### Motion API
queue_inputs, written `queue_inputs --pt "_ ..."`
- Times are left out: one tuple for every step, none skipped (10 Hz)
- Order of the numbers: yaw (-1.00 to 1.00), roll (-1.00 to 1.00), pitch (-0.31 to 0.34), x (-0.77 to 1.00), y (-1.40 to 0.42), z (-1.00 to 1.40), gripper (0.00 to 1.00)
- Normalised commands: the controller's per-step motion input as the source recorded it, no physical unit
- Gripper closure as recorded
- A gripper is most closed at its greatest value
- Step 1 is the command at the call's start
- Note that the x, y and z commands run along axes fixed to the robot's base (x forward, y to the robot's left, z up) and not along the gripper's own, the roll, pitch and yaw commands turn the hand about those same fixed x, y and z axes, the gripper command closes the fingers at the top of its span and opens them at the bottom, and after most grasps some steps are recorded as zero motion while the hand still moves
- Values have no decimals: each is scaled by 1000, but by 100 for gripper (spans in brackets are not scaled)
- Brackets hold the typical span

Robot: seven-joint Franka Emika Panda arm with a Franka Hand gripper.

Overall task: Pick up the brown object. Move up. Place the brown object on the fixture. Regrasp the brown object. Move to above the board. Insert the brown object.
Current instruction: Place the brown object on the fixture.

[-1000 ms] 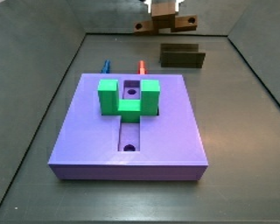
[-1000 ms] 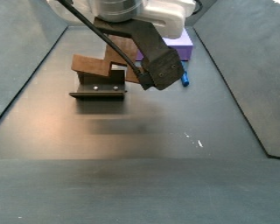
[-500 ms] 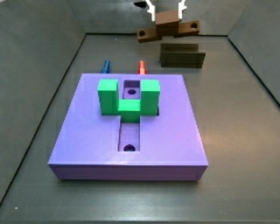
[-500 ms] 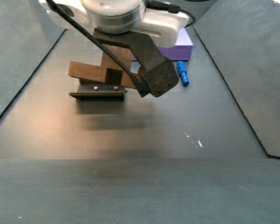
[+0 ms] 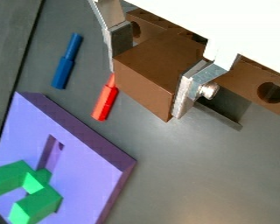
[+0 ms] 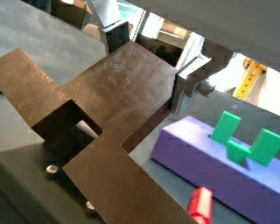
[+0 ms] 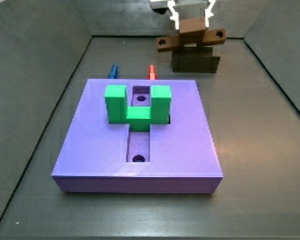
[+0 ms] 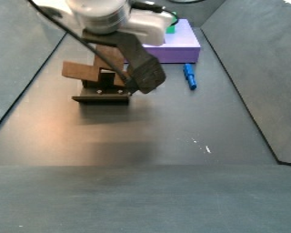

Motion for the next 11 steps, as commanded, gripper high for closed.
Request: queue_inputs --pt "63 0 17 260 0 -317 100" --pt "66 0 0 171 0 -283 100" --pt "46 0 0 20 0 -274 100" --pt "66 40 0 0 0 -249 100" --pt "17 71 29 0 0 -214 100" --pt "3 91 0 0 0 -200 100" --pt "3 194 0 0 0 -160 100" --pt "0 129 0 0 0 -9 100" --pt "0 77 0 0 0 0 100" --pt "0 49 0 0 0 0 100" --pt "0 0 0 0 0 0 100"
